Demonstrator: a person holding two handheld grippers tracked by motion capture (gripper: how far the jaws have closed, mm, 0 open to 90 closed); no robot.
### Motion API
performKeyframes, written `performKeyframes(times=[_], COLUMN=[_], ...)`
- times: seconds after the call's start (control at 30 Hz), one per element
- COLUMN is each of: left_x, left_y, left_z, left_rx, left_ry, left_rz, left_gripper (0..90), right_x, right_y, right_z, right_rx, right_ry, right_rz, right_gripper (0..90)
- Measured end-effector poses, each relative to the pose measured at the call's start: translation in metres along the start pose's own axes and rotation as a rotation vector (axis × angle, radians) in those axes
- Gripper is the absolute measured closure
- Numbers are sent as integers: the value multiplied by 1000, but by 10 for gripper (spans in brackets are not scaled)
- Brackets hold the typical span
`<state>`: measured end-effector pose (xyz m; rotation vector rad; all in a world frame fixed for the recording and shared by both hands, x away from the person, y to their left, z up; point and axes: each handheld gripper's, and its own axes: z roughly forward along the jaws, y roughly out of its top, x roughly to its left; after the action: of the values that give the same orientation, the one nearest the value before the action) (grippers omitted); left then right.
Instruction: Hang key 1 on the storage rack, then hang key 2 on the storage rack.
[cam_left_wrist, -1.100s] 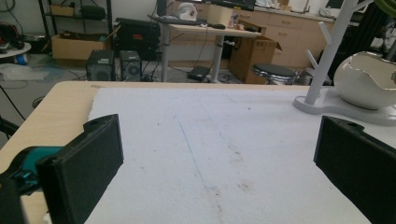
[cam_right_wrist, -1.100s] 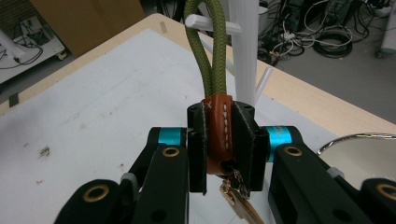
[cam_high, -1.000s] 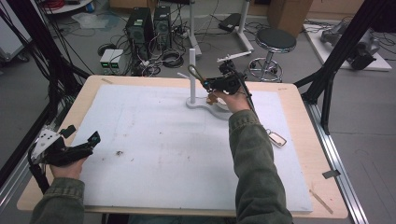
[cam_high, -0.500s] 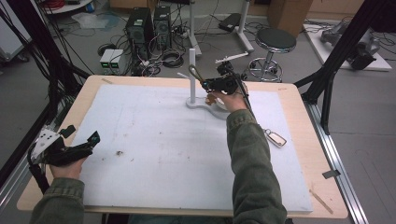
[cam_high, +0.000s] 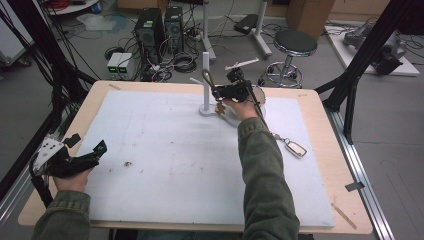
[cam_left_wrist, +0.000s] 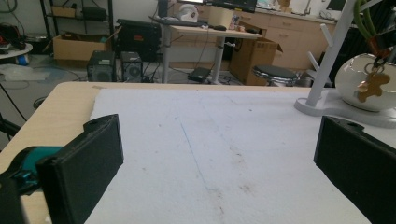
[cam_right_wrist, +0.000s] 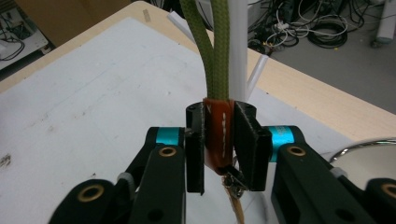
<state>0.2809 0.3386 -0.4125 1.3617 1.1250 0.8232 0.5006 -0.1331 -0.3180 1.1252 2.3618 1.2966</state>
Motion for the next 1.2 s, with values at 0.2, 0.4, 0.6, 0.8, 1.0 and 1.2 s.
performKeyframes(times=[0.2,0.4,0.6,0.8,1.0,1.2], left_x=[0,0,0,1,0,1], left_y=[0,0,0,0,0,0], left_z=[0,0,0,0,0,1], left_rx=[2,3,3,-2,-2,1], left_ry=[1,3,3,5,5,6], left_rz=[0,2,2,-4,-4,-4], left_gripper=[17,17,17,17,17,17], right_x=[4,7,10,17,16,9], right_y=[-2,-3,-3,-5,-14,-33], right_z=[3,-1,-11,-20,-36,-51], right_rx=[29,66,73,102,119,123], right_ry=[18,2,9,16,-10,-44], right_rz=[-30,-36,-61,-91,-111,-135], right_gripper=[542,371,137,15,14,14])
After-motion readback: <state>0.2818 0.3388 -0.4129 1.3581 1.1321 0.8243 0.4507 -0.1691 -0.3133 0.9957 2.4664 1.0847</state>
